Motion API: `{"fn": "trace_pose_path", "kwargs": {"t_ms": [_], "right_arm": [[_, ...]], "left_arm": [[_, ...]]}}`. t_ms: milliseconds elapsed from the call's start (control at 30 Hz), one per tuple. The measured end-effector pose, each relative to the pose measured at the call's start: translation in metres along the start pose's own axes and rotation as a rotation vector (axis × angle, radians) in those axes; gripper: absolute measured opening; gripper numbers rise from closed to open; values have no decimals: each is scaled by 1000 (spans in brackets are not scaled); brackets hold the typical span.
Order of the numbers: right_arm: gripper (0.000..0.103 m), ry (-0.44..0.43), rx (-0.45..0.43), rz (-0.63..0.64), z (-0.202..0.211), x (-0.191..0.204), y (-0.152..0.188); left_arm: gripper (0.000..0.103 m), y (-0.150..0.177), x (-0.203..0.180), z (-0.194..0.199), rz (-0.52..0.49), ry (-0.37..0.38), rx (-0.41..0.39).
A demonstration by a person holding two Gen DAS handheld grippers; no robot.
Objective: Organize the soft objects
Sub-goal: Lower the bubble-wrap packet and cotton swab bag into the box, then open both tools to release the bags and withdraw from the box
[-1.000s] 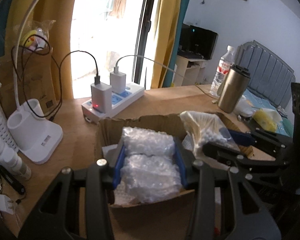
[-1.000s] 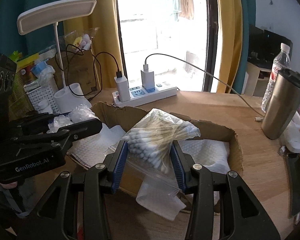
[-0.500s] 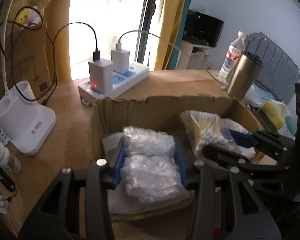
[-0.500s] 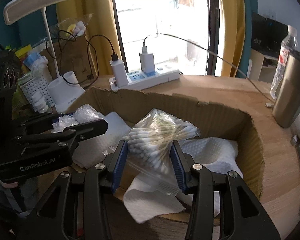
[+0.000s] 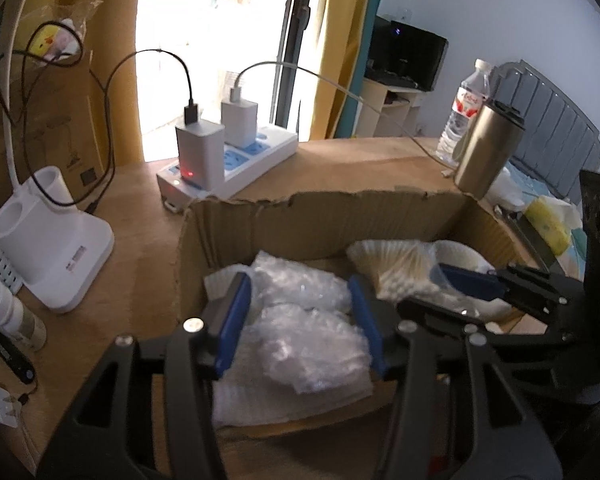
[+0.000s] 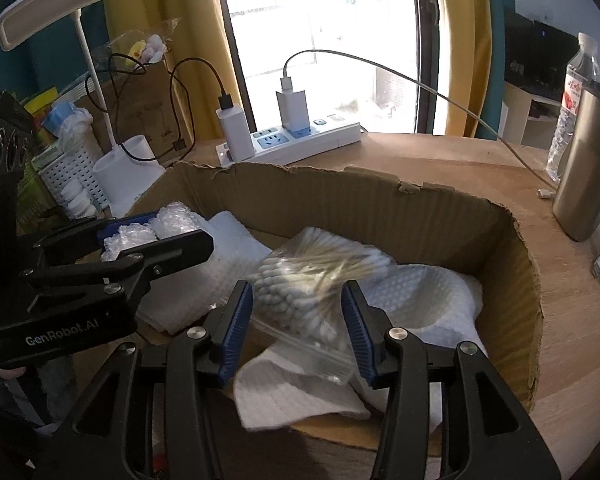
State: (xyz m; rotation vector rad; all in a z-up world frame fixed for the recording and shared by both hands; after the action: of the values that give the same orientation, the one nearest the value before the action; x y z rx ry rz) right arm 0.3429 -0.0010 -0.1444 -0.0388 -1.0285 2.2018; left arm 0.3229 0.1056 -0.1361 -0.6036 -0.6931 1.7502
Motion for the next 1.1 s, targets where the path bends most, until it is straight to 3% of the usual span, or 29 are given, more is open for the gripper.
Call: {"fn": "trace_pose_path", "kwargs": {"t_ms": [133,267,333,367,400,1100], "right_arm": [[58,5,-8,2,6,1,-1],[59,16,-16,8,12,3,0],[60,20,-19,11,15,4,0],[60,23,-21,14,17,5,0],[60,25,-23,15,18,5,0],[62,59,-85,37,63,24,8]], "left_arm": [[54,-2,1,9,3,-1,-18],[55,-3,1,19,8,-2,-35],[63,-4,1,24,11,-2,-44],[74,-4,2,27,15,0,-50],[76,-5,3,31,25,5,-60],[76,2,-4,83,33,10,-121]]}}
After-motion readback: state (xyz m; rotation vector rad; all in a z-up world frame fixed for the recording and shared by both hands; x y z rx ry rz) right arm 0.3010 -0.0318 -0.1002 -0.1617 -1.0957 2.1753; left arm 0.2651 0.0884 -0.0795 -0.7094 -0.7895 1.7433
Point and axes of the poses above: each gripper's, at about its wrist camera, not at the fingertips, and z roughly against the way its jaws point, x to its left, y to its underside, the point moved 7 cm from there along -z, roughly the way its jaws point, and after that the axes turned 10 degrees about -y, right-handed, at the moved point
